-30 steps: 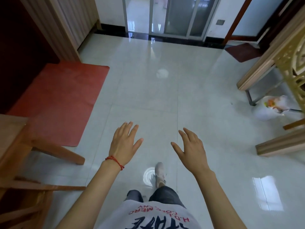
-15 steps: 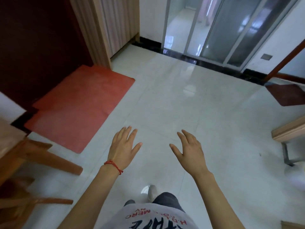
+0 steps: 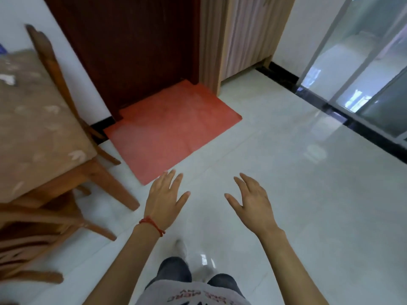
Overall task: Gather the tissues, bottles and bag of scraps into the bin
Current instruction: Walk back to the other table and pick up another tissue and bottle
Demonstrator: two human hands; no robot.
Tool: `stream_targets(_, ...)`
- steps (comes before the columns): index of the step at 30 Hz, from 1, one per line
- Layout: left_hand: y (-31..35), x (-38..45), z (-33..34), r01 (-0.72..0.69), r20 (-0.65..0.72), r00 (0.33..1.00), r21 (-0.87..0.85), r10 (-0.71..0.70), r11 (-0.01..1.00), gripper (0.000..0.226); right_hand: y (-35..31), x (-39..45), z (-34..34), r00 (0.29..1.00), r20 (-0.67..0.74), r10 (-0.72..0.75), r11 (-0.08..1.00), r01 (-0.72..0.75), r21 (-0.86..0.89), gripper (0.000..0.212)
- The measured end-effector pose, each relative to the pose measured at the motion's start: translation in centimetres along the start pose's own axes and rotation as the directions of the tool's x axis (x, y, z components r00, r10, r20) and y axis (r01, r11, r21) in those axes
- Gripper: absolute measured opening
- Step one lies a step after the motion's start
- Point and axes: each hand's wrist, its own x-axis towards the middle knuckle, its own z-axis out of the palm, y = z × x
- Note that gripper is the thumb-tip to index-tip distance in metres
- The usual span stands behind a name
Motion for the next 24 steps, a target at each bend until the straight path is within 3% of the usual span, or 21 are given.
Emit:
stream_targets(6, -4.7, 3.3, -1.4, 0.128, -0.028, 0.991, 0.007, -0.128, 0.992, 0.075, -3.4, 6.8, 1.4, 0.988, 0.069, -0.141, 0.990, 0.142, -0.013, 0.074)
stream_targets(13, -9.9, 8.8, -4.2, 0.243, -0.107, 0.964, -0.034, -0.245, 0.970, 0.088, -8.0, 16.1, 2.4, 0.960, 0.121, -0.253, 0.966, 0.258, -0.024, 0.075)
stream_targets(24, -18.1, 18.0, -7.1, 0.329, -0.129, 0.935, -0.039, -0.331, 0.944, 0.069, -14.6, 28.7, 3.9, 0.921, 0.157, -0.357, 0.932, 0.362, -0.002, 0.065)
